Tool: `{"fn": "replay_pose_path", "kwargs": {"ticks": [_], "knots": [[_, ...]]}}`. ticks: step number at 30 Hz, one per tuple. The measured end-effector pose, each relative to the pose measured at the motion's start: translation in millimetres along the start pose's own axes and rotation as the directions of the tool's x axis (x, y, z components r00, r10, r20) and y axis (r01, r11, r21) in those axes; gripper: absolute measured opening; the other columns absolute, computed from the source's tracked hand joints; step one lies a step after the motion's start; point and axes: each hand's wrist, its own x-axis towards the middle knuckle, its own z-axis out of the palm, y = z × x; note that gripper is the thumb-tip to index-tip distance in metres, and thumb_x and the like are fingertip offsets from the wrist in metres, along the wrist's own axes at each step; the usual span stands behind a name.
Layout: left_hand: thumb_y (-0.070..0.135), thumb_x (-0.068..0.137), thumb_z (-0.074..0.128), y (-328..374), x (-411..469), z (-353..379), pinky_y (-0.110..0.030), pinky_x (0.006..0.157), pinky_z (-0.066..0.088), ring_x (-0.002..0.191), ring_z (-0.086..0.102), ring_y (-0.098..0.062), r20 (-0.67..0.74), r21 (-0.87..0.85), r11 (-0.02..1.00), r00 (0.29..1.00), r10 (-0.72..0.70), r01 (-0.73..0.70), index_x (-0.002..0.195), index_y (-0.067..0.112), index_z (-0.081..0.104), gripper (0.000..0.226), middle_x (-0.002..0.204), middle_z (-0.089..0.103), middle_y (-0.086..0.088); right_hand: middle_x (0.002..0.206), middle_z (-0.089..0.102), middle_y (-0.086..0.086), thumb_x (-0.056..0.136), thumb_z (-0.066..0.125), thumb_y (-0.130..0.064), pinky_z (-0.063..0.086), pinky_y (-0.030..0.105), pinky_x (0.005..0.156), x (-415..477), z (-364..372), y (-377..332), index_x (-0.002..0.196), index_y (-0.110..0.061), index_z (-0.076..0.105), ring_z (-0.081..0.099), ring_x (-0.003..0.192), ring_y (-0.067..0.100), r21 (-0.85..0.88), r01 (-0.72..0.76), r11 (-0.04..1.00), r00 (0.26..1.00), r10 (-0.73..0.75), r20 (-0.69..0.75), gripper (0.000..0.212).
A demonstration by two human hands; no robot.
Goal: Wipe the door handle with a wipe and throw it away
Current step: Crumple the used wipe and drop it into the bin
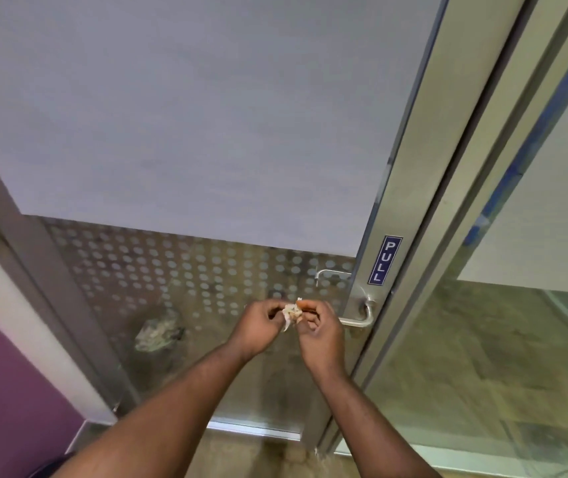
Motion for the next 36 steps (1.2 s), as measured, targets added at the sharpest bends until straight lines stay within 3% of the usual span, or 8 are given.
{"fn": "replay_pose_path", "kwargs": {"ticks": [2,5,12,18,24,28,32,36], "knots": [[-0.007,0.089,0.056,-1.2,-7.6,-3.5,-0.023,0.071,0.050,0.073,0.064,0.002,-0.019,-0.056,0.997,0.999,-0.050,0.049,0.081,0.034,0.078,0.047,0.080,0.076,0.014,0.095,0.074,-0.004,0.079,0.057,0.011,0.058,0.029,0.081,-5.7,5.6,5.2,0.099,-0.027,0.069,0.072,0.086,0.011,0.032,-0.015,0.999,0.998,0.013,0.062,0.045],[-0.012,0.085,0.052,-3.6,-20.0,-7.1,-0.019,0.067,0.047,0.070,0.061,0.002,0.001,-0.113,0.987,0.993,-0.116,0.115,0.081,0.031,0.078,0.051,0.076,0.076,0.015,0.091,0.076,-0.009,0.082,0.063,0.008,0.058,0.032,0.081,-12.6,10.9,13.1,0.098,-0.022,0.072,0.072,0.084,0.007,0.008,-0.026,1.000,0.995,0.025,0.098,0.035],[-0.022,0.088,0.045,-8.0,-48.6,-2.2,-0.029,0.065,0.042,0.066,0.053,-0.019,-0.032,-0.298,0.910,0.949,-0.313,0.290,0.084,0.011,0.073,0.044,0.066,0.069,0.000,0.099,0.069,-0.005,0.081,0.072,-0.002,0.058,0.037,0.075,-32.6,10.7,31.5,0.103,-0.021,0.072,0.068,0.078,0.007,-0.074,-0.023,0.997,0.985,0.036,0.169,0.028],[-0.020,0.088,0.049,-5.8,-73.7,-6.7,-0.027,0.058,0.037,0.063,0.043,-0.018,-0.143,-0.326,0.885,0.909,-0.392,0.331,0.109,-0.016,0.064,0.026,0.082,0.055,-0.021,0.097,0.075,-0.008,0.085,0.069,-0.004,0.054,0.023,0.077,-53.2,24.8,35.5,0.115,-0.023,0.071,0.069,0.082,0.005,-0.006,-0.106,0.994,0.943,0.102,0.316,0.035],[-0.011,0.090,0.056,-18.9,-99.1,-27.1,-0.025,0.055,0.039,0.051,0.049,-0.008,-0.213,-0.288,0.879,0.869,-0.446,0.381,0.105,-0.004,0.069,0.021,0.063,0.056,-0.005,0.097,0.072,-0.006,0.081,0.071,0.000,0.048,0.013,0.071,-70.7,44.1,25.2,0.107,-0.017,0.075,0.066,0.077,0.003,0.018,-0.056,0.998,0.941,0.047,0.336,0.031],[0.002,0.094,0.061,-30.6,-119.2,-51.5,-0.025,0.058,0.043,0.056,0.059,-0.013,-0.226,-0.304,0.857,0.842,-0.490,0.417,0.092,0.007,0.073,0.013,0.072,0.066,-0.010,0.088,0.064,-0.004,0.077,0.070,0.002,0.043,0.008,0.067,-77.1,63.1,12.0,0.096,-0.016,0.078,0.061,0.073,0.001,-0.044,0.029,0.999,0.930,-0.011,0.367,0.027],[0.019,0.096,0.064,-41.5,-143.6,-79.2,-0.026,0.065,0.047,0.073,0.066,-0.020,-0.146,-0.378,0.820,0.847,-0.510,0.429,0.101,0.003,0.075,0.019,0.083,0.072,-0.012,0.083,0.060,-0.004,0.076,0.069,0.002,0.043,0.010,0.069,-89.8,92.9,-0.3,0.091,-0.016,0.079,0.059,0.074,0.000,-0.093,0.095,0.991,0.907,-0.048,0.419,0.026],[0.010,0.095,0.066,-57.6,-169.6,-116.6,-0.024,0.063,0.044,0.067,0.063,-0.015,-0.180,-0.427,0.805,0.834,-0.522,0.412,0.097,0.006,0.072,0.007,0.081,0.070,-0.010,0.097,0.070,-0.003,0.078,0.060,0.007,0.050,0.014,0.081,-119.1,132.6,-12.9,0.106,-0.015,0.076,0.067,0.089,0.004,-0.036,0.034,0.999,0.871,-0.012,0.492,0.040]]}}
